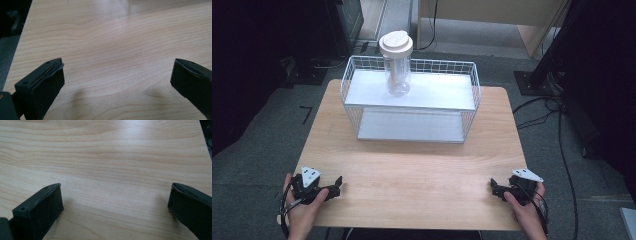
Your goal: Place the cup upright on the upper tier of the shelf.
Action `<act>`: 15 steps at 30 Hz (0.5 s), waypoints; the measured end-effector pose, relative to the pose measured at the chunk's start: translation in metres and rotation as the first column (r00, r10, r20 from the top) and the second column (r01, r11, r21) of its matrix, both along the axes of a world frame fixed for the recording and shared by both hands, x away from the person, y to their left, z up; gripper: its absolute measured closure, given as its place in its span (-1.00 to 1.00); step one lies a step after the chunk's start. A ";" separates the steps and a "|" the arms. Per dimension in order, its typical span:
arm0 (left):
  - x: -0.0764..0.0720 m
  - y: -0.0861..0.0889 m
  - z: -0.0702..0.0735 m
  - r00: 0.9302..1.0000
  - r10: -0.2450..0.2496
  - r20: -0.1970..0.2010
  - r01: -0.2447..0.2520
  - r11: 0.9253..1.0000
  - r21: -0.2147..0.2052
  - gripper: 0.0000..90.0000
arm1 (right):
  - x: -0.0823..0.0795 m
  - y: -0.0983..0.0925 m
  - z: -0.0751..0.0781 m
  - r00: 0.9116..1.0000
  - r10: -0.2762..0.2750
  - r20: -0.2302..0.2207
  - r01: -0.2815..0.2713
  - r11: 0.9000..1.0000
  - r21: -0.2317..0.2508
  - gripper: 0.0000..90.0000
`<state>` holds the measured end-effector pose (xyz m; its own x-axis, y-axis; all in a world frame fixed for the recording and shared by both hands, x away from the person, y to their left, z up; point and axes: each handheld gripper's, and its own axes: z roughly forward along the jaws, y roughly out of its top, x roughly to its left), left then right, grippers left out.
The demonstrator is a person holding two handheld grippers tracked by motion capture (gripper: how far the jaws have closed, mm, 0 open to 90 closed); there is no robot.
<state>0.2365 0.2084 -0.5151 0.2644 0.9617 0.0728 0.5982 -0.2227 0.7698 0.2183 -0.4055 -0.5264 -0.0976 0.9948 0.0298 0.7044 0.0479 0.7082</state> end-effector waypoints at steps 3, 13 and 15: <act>0.001 -0.003 -0.001 1.000 -0.006 -0.015 0.007 1.000 0.027 -1.00 | 0.000 0.000 0.000 1.000 0.000 0.000 0.000 1.000 0.000 -1.00; 0.007 -0.006 -0.003 0.997 -0.028 -0.071 0.032 0.998 0.051 -1.00 | 0.000 0.000 0.000 1.000 0.000 0.000 0.000 1.000 0.000 -1.00; 0.008 -0.007 -0.003 0.996 -0.035 -0.082 0.039 0.998 0.055 -1.00 | 0.000 0.000 0.000 1.000 0.000 0.000 0.000 1.000 0.000 -1.00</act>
